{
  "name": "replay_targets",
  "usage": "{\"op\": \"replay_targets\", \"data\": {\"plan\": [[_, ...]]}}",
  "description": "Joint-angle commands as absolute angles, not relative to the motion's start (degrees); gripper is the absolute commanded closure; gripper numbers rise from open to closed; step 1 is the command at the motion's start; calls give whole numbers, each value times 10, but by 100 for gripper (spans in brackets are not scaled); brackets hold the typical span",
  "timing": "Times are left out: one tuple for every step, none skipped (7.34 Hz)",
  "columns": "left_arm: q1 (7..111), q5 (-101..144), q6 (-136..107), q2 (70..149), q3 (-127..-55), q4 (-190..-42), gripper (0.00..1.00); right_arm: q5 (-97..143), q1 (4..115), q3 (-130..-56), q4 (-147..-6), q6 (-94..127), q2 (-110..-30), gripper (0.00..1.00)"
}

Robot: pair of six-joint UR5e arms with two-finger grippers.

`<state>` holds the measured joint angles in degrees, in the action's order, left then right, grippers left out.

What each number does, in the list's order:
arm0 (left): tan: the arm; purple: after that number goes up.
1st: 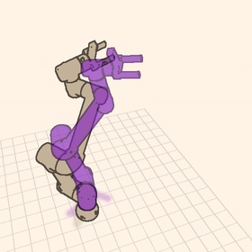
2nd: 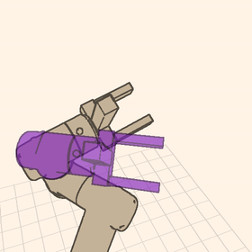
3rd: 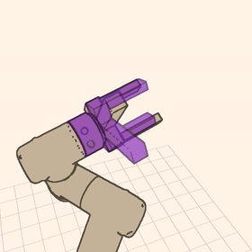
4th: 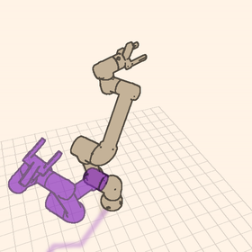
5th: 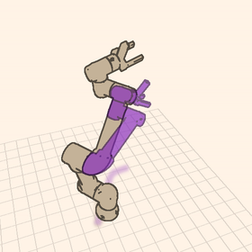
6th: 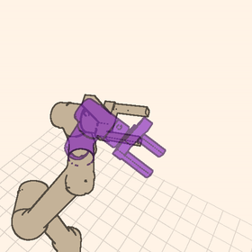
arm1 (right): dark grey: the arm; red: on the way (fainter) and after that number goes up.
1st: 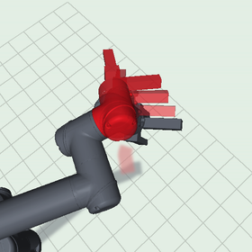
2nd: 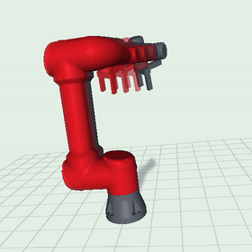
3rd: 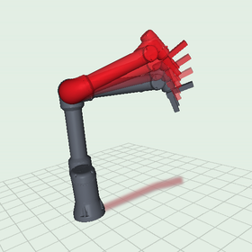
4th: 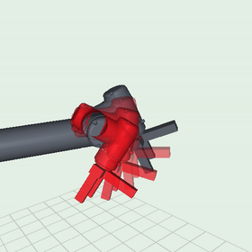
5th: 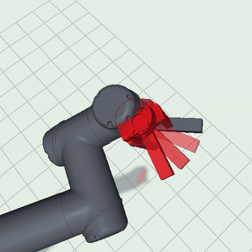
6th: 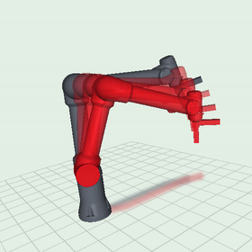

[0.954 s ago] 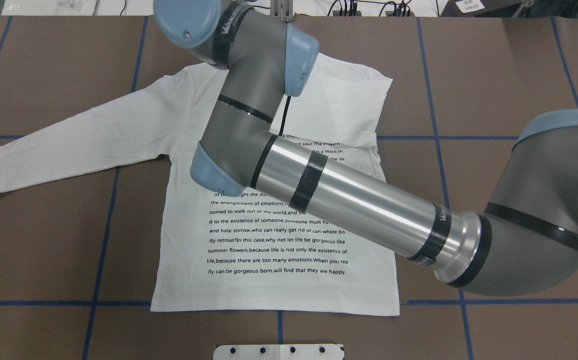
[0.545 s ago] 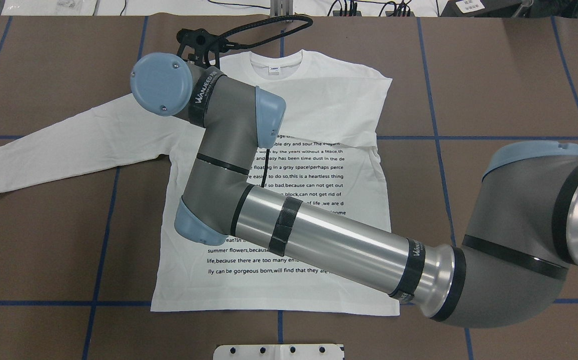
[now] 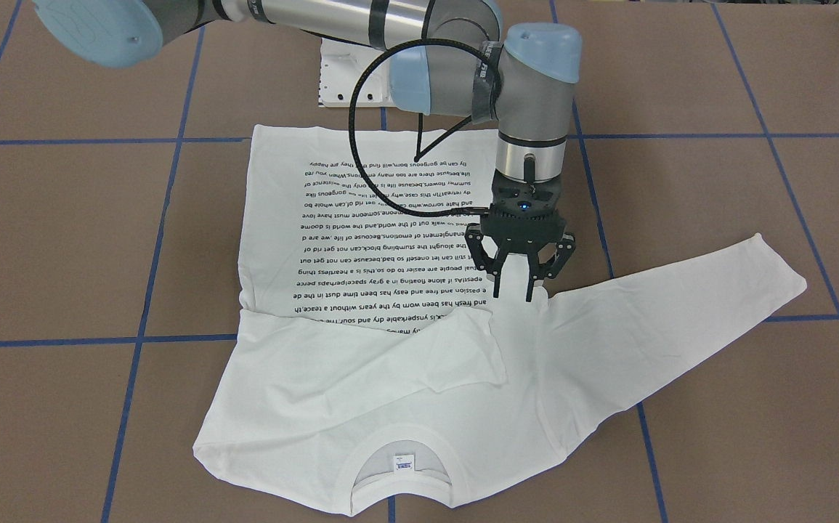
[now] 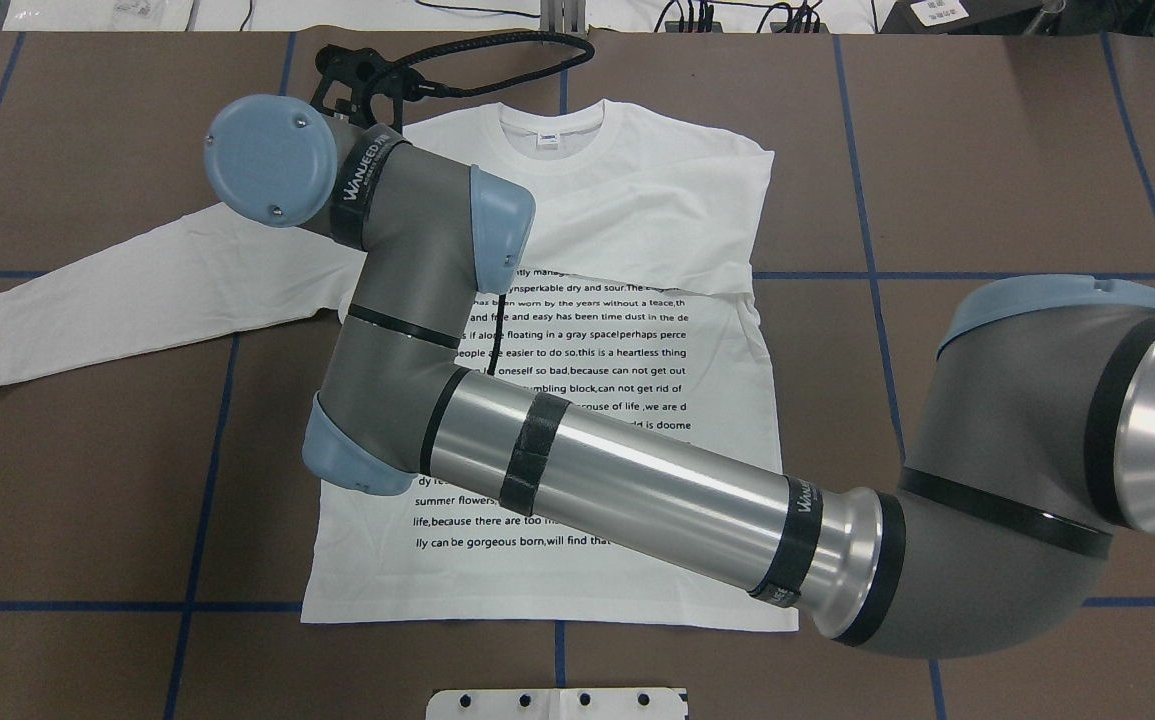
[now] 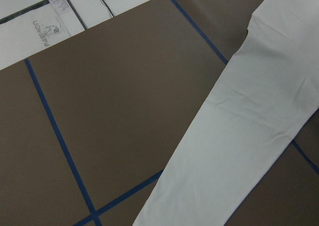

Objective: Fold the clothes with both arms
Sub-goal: 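Carry the held sleeve across the shirt body toward the collar with the right gripper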

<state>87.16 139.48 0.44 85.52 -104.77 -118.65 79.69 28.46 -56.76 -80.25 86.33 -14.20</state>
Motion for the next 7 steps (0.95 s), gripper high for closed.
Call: {"op": "replay_targets", "data": {"plan": [[872,1395,4,855,-1048,-1187,0,804,309,-565,-803,867,-138,1],[871,1396,4,856,-1049,-1187,0,845,329,-565,-810,862,-140,1],[871,1395,3,860,-1048,-1187,0,917,358,-571,-862,845,-140,0],[871,1394,4,861,-1053,-1194,0,951,384,-603,-905,786,-148,0],[868,1396,3,853,-1052,-1238,0,1000,417,-672,-935,735,-188,0],[854,1396,4,847,-1040,-1249,0,1034,446,-758,-940,697,-259,0],[829,1387,4,846,-1035,-1249,0,1048,469,-854,-941,646,-343,0]]}}
